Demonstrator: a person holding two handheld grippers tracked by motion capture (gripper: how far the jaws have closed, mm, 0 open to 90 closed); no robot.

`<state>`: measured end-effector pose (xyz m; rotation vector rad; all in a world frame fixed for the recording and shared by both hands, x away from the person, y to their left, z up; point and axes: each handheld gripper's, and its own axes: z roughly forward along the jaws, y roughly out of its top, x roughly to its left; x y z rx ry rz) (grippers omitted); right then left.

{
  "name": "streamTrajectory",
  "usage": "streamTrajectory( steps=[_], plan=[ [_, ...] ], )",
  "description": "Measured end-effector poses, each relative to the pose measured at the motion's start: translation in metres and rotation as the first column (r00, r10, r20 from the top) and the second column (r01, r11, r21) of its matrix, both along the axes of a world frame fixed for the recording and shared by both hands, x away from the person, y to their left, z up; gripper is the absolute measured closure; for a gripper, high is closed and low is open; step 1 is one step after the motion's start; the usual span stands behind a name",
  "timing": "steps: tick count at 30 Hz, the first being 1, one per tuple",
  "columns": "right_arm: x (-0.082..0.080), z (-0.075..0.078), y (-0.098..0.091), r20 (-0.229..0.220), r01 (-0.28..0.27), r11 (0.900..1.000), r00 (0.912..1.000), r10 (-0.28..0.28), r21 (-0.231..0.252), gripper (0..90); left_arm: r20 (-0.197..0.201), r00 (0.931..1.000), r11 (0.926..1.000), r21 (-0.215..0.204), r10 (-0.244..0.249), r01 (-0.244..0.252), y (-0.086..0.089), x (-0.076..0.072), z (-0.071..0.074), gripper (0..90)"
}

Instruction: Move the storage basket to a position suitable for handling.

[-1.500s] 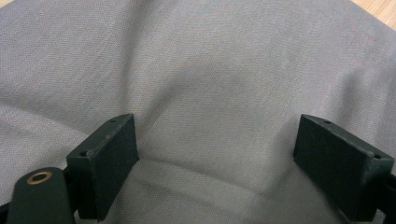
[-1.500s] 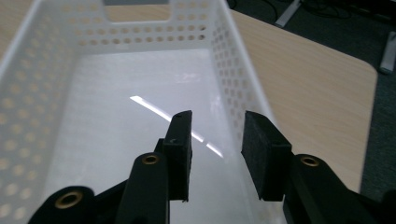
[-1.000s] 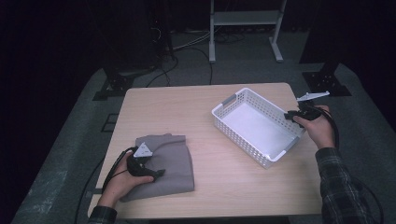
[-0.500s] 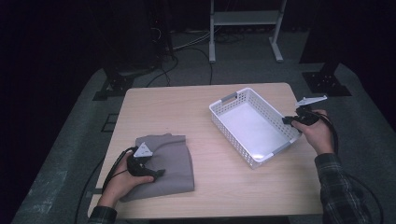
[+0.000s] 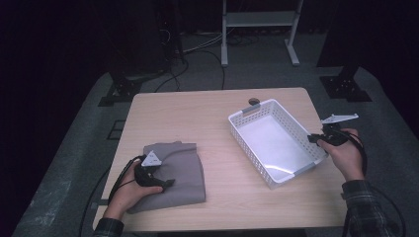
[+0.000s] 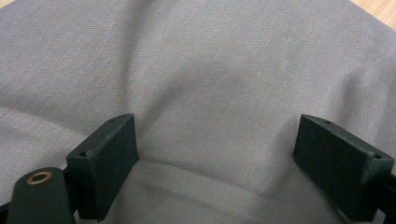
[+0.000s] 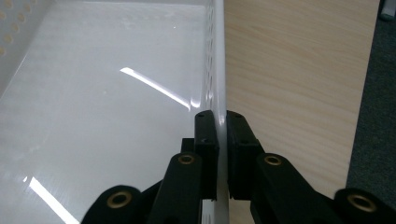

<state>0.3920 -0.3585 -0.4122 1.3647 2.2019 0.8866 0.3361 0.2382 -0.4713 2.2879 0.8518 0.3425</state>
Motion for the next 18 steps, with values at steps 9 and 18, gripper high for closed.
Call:
streamTrajectory(
  steps=[9, 18],
  plan=[
    [-0.021, -0.002, -0.014, 0.008, 0.013, 0.9997, 0.9999, -0.013, 0.022, 83.0, 0.001, 1.0000, 1.0000, -0.001, 0.000, 0.000, 0.000, 0.000, 0.000, 12.0],
    [-0.035, 0.012, -0.014, 0.113, 0.024, 0.9983, 0.9931, -0.030, 0.054, 60.4, 0.001, 1.0000, 1.0000, 0.000, -0.001, 0.001, 0.000, 0.000, 0.000, 12.0]
  ],
)
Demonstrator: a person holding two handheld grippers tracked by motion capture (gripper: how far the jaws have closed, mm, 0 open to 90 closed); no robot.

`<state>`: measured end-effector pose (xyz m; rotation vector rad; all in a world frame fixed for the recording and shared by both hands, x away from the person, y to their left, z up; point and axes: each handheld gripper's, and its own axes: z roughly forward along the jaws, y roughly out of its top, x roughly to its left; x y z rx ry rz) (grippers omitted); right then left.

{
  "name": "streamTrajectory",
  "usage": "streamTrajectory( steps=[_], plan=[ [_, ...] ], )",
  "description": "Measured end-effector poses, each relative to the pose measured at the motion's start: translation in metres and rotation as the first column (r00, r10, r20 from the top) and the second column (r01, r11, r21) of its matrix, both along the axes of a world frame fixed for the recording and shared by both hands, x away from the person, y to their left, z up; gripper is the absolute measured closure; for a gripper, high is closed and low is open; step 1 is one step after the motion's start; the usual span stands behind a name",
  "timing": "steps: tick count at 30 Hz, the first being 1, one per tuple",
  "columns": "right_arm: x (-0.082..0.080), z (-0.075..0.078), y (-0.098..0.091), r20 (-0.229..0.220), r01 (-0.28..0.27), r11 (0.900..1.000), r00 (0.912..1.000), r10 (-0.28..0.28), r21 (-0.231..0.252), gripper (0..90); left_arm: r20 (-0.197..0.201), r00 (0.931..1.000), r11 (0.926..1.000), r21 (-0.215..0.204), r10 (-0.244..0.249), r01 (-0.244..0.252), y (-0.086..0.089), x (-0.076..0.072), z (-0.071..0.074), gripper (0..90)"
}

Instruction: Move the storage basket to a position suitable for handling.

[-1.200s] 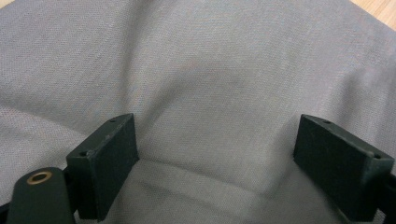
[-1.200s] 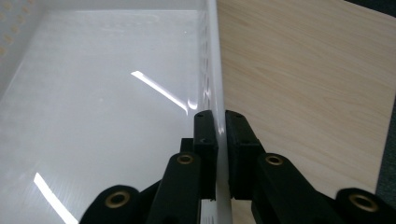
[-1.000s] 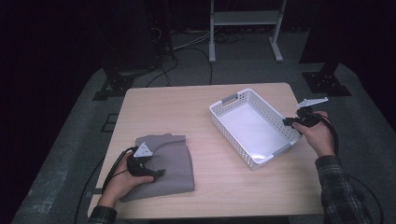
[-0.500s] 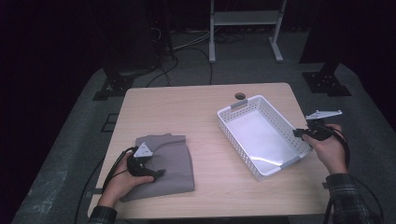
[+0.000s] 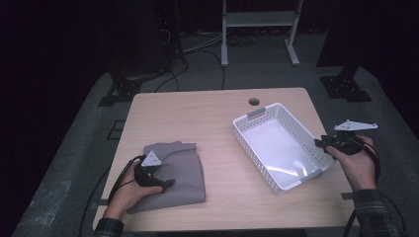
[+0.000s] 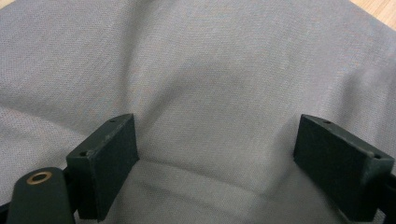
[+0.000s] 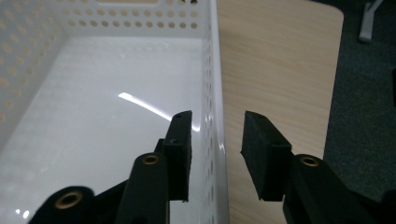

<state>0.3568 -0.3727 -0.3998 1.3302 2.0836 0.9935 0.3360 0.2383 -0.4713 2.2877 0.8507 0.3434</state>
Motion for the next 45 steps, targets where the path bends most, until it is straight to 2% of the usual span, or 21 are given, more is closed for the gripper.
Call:
streamTrajectory(
  steps=[9, 12, 21, 26, 34, 38, 42, 45],
  plan=[
    [-0.020, 0.011, 0.017, 0.049, -0.042, 0.9989, 0.9980, 0.041, 0.019, 53.9, 0.000, 1.0000, 1.0000, -0.001, 0.001, -0.001, 0.000, 0.000, 0.000, 12.0],
    [-0.026, 0.012, 0.027, 0.045, -0.076, 0.9968, 0.9962, 0.075, 0.024, 52.8, 0.001, 1.0000, 1.0000, -0.001, 0.001, -0.001, 0.000, 0.000, 0.000, 12.0],
    [-0.047, 0.016, 0.065, 0.056, -0.188, 0.9815, 0.9809, 0.186, 0.035, 49.6, 0.001, 1.0000, 1.0000, -0.001, 0.001, -0.001, 0.000, 0.000, 0.000, 12.0],
    [-0.056, 0.015, 0.087, 0.054, -0.243, 0.9696, 0.9691, 0.241, 0.030, 48.6, 0.000, 1.0000, 1.0000, -0.001, 0.001, -0.001, 0.000, 0.000, 0.000, 12.0],
    [-0.066, 0.016, 0.120, 0.072, -0.323, 0.9464, 0.9445, 0.321, 0.018, 46.8, 0.000, 1.0000, 1.0000, 0.000, 0.000, 0.000, 0.000, 0.000, 0.000, 12.0],
    [-0.071, 0.015, 0.139, 0.071, -0.366, 0.9305, 0.9288, 0.364, 0.019, 45.8, -0.001, 1.0000, 1.0000, 0.000, 0.000, 0.000, 0.000, 0.000, 0.000, 12.0],
    [-0.075, 0.013, 0.158, 0.072, -0.414, 0.9103, 0.9083, 0.412, 0.011, 44.8, 0.000, 1.0000, 1.0000, 0.000, 0.000, 0.000, 0.000, 0.000, 0.000, 12.0],
    [-0.077, 0.011, 0.171, 0.069, -0.440, 0.8981, 0.8961, 0.438, 0.004, 44.3, 0.000, 1.0000, 1.0000, 0.000, 0.000, 0.000, 0.000, 0.000, 0.000, 12.0]
  ],
)
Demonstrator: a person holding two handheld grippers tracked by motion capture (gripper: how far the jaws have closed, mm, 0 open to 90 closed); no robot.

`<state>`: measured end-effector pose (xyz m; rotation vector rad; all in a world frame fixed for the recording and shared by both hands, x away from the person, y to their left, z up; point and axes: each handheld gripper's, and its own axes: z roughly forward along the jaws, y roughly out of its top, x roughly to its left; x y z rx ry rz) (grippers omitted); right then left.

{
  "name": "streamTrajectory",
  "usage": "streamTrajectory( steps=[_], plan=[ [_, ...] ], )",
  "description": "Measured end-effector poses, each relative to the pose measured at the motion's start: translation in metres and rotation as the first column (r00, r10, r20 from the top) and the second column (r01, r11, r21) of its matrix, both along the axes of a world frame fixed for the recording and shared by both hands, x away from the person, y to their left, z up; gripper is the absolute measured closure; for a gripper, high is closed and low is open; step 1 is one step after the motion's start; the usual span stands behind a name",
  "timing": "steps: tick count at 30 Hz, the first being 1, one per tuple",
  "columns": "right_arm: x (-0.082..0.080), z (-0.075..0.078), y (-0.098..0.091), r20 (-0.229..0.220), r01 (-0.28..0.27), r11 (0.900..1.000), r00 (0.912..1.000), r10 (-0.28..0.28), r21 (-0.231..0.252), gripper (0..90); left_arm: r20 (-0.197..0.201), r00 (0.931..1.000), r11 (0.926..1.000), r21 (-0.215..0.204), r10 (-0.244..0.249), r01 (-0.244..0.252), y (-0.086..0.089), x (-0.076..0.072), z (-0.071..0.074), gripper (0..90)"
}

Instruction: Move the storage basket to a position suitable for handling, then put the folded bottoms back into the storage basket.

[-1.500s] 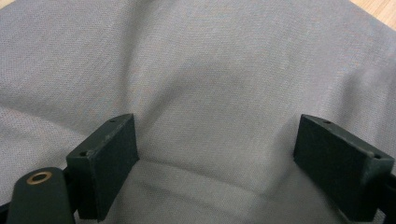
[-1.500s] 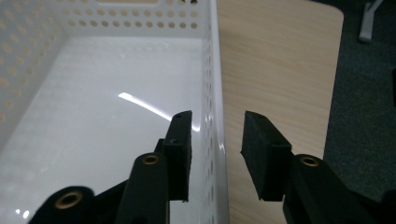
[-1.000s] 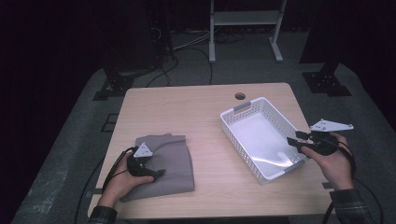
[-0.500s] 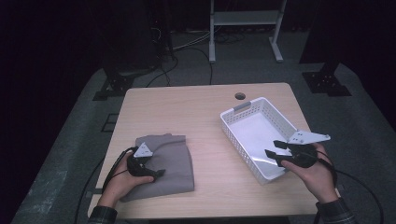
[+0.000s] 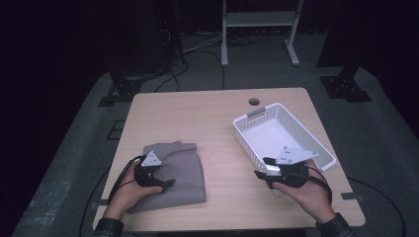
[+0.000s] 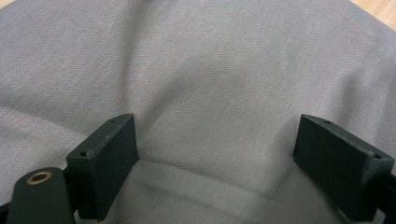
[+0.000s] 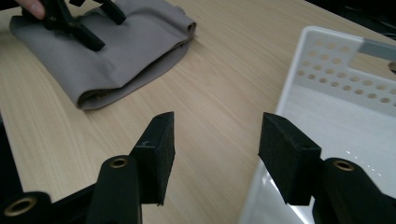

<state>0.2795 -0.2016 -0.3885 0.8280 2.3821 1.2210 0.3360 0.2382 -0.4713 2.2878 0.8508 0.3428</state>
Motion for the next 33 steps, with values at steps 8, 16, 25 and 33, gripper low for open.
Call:
streamTrajectory(
  steps=[8, 16, 25, 33],
  plan=[
    [-0.004, -0.010, 0.033, -0.003, -0.077, 0.9969, 0.9970, 0.077, -0.017, 41.3, 0.000, 1.0000, 1.0000, 0.001, 0.001, -0.001, 0.000, 0.000, 0.000, 12.1],
    [-0.004, -0.022, 0.062, 0.000, -0.129, 0.9909, 0.9917, 0.129, -0.038, 38.7, 0.001, 1.0000, 1.0000, -0.001, 0.001, -0.001, 0.000, 0.000, 0.000, 12.0],
    [0.001, -0.040, 0.100, -0.030, -0.177, 0.9834, 0.9839, 0.176, -0.039, 37.5, 0.001, 1.0000, 1.0000, -0.001, 0.000, 0.000, 0.000, 0.000, 0.000, 12.1],
    [0.008, -0.058, 0.124, -0.072, -0.218, 0.9759, 0.9735, 0.217, -0.008, 32.0, 0.002, 1.0000, 1.0000, -0.002, 0.000, 0.000, 0.000, 0.000, 0.000, 12.1]
  ],
)
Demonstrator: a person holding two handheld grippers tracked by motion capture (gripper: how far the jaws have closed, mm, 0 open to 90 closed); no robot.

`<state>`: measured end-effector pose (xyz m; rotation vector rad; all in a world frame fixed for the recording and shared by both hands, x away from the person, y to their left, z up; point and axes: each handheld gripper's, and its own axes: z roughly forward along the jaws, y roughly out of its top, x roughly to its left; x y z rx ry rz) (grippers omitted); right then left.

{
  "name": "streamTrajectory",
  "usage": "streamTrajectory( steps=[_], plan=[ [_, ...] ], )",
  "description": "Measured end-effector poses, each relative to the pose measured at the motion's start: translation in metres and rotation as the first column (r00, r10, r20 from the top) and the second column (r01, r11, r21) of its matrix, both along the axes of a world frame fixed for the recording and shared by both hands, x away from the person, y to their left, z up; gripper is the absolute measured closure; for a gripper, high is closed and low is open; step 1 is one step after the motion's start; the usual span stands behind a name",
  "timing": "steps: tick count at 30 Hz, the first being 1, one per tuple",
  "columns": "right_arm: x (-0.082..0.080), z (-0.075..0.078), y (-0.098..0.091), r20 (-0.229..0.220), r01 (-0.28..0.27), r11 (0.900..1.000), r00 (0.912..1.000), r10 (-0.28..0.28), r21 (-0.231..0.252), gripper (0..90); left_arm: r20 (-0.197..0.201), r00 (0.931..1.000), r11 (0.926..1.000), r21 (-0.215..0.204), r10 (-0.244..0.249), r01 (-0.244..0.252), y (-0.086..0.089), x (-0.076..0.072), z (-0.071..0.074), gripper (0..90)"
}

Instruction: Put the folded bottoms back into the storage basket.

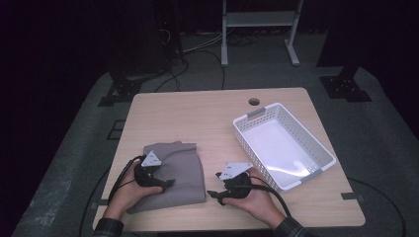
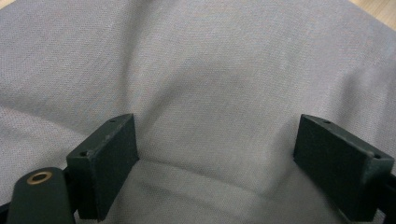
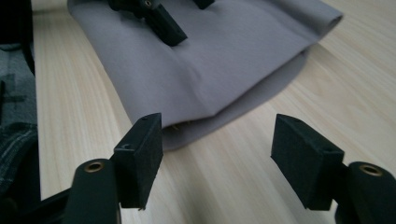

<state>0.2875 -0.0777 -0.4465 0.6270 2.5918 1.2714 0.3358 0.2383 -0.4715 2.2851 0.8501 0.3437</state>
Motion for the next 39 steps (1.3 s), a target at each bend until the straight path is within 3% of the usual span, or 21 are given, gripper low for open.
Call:
streamTrajectory(
  steps=[7, 10, 14, 19, 26, 29, 34, 35, 39],
  plan=[
    [-0.001, -0.012, 0.019, -0.029, -0.028, 0.9994, 0.9992, 0.029, 0.019, 26.6, -0.001, 1.0000, 1.0000, -0.002, 0.003, -0.003, 0.000, 0.000, 0.000, 12.1],
    [-0.002, -0.016, 0.026, -0.009, -0.006, 0.9998, 0.9999, 0.006, 0.018, 24.3, -0.001, 1.0000, 1.0000, 0.004, -0.002, 0.002, 0.000, 0.000, 0.000, 12.1],
    [-0.002, -0.022, 0.034, -0.024, -0.026, 0.9996, 0.9993, 0.027, 0.013, 22.7, 0.000, 1.0000, 1.0000, 0.001, 0.000, 0.000, 0.000, 0.000, 0.000, 12.1],
    [0.000, -0.032, 0.043, -0.011, -0.012, 0.9999, 0.9999, 0.012, -0.011, 22.1, -0.001, 1.0000, 1.0000, 0.002, -0.001, 0.001, 0.000, 0.000, 0.000, 12.1],
    [0.006, -0.037, 0.053, -0.033, -0.001, 0.9999, 0.9994, 0.001, 0.012, 19.1, 0.000, 1.0000, 1.0000, 0.000, 0.000, 0.000, 0.000, 0.000, 0.000, 12.1],
    [0.008, -0.038, 0.059, -0.058, -0.007, 0.9994, 0.9983, 0.005, -0.035, 14.6, -0.001, 1.0000, 1.0000, 0.001, 0.000, 0.000, 0.000, 0.000, 0.000, 12.1],
    [0.005, -0.039, 0.066, -0.025, -0.029, 0.9965, 0.9993, 0.027, -0.079, 12.3, -0.002, 1.0000, 1.0000, 0.003, -0.001, 0.001, 0.000, 0.000, 0.000, 12.1],
    [0.004, -0.039, 0.068, -0.025, -0.033, 0.9965, 0.9992, 0.031, -0.078, 13.5, -0.001, 1.0000, 1.0000, 0.003, -0.001, 0.001, 0.000, 0.000, 0.000, 12.1],
    [0.008, -0.038, 0.065, -0.005, -0.019, 0.9985, 0.9998, 0.019, -0.051, 40.1, -0.001, 1.0000, 1.0000, 0.002, 0.000, 0.000, 0.000, 0.000, 0.000, 12.1]
  ],
)
